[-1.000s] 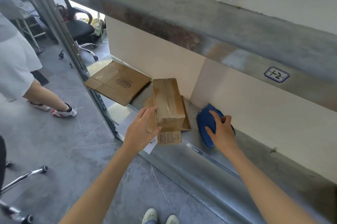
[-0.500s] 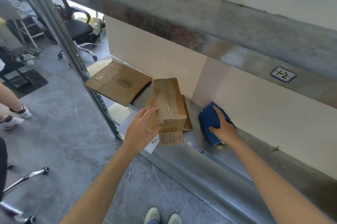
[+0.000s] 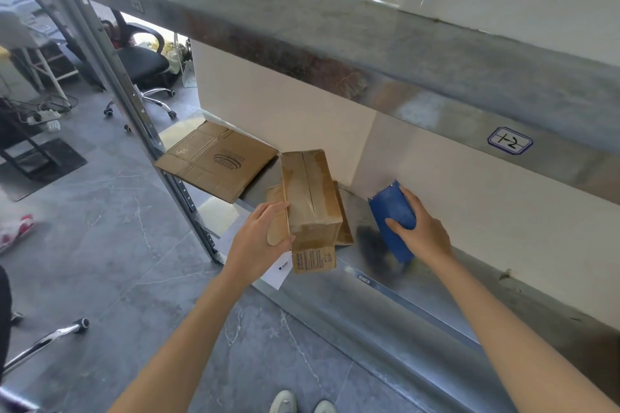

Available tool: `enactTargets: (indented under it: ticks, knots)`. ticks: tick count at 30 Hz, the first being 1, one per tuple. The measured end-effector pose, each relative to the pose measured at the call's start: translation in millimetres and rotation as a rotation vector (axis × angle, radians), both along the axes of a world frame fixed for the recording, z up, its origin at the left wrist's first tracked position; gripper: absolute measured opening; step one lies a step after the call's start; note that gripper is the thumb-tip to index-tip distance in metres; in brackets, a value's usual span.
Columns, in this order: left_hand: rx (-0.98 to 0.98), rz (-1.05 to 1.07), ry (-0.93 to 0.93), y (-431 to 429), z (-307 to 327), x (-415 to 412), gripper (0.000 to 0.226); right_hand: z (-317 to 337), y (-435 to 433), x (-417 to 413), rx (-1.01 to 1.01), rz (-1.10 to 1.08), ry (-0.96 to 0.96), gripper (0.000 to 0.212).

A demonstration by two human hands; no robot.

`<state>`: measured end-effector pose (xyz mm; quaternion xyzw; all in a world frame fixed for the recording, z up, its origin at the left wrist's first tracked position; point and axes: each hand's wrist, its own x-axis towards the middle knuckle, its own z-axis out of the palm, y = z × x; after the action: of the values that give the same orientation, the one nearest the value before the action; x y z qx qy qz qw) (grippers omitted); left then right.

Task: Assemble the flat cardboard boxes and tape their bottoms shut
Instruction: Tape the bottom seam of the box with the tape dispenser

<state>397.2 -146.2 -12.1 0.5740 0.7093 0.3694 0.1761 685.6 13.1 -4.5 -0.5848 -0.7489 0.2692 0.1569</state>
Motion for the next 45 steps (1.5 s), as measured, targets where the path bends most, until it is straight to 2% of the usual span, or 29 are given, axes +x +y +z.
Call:
enactTargets:
  ticks: [6,11,15,21,24,28,39,45]
  knots:
    - [0.058,-0.016,0.011,10,11,-13,0.046,47,-19,-1,0.178,0.247,-0.147,0.074]
    - [0.095,-0.084,-0.026,23,42,-11,0.045,76,-33,-4,0.19,0.415,-0.101,0.079]
    - [0.11,-0.13,-0.093,34,63,-1,0.031,87,-43,-10,0.219,0.532,-0.141,0.079]
    - [0.016,-0.296,-0.194,37,76,6,0.041,91,-57,-22,0.262,0.661,-0.226,0.078]
    - [-0.018,-0.361,-0.282,34,77,5,0.046,92,-64,-25,0.271,0.706,-0.225,0.076]
    - [-0.037,-0.335,-0.388,30,73,4,0.058,96,-70,-29,0.285,0.736,-0.242,0.078]
    - [-0.051,-0.305,-0.428,25,68,3,0.03,94,-78,-34,0.253,0.794,-0.28,0.077]
    - [-0.107,-0.367,-0.409,23,69,0,0.036,91,-81,-31,0.269,0.797,-0.273,0.078]
